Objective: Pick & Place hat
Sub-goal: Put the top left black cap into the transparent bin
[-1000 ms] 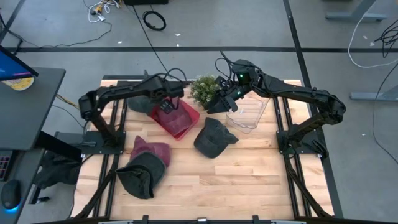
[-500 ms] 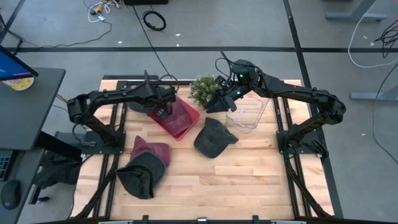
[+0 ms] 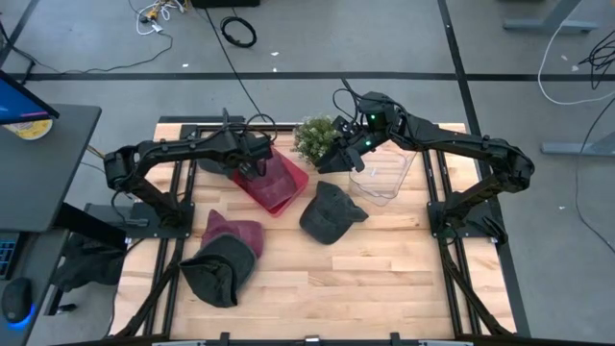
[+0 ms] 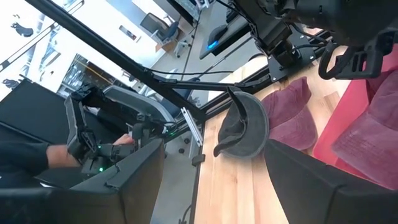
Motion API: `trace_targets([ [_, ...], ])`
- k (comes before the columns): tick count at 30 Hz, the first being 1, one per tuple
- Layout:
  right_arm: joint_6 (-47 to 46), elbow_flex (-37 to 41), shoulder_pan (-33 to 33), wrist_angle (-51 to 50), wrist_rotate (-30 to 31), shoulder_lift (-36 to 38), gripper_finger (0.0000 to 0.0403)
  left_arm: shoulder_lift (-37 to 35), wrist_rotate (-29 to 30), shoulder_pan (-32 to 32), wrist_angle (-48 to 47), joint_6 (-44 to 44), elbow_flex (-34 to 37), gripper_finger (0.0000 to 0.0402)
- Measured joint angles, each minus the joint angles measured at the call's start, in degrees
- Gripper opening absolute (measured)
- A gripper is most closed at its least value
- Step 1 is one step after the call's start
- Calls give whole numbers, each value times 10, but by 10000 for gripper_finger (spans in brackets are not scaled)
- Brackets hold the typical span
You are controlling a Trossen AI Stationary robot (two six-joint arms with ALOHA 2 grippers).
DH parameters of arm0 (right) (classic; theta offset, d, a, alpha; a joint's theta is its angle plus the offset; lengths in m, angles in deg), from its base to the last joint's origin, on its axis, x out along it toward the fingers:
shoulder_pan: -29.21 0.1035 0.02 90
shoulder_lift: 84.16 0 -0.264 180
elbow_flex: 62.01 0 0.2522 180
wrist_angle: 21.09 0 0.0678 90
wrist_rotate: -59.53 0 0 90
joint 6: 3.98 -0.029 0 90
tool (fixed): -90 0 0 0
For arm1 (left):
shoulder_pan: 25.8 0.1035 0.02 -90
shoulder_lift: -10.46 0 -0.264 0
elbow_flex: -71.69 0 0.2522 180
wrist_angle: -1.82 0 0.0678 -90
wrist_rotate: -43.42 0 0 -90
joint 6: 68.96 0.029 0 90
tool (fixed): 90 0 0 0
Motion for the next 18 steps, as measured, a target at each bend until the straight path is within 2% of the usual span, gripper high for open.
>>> trace_targets([
  [4,0,0,0,0,2,0,279,0,8,0,-6,1,0,169],
  [10,0,0,0,0,2,0,279,0,15,0,-8,21,0,23],
  [18,0,0,0,0,2,0,279,-45,94,0,-32,42,0,5],
])
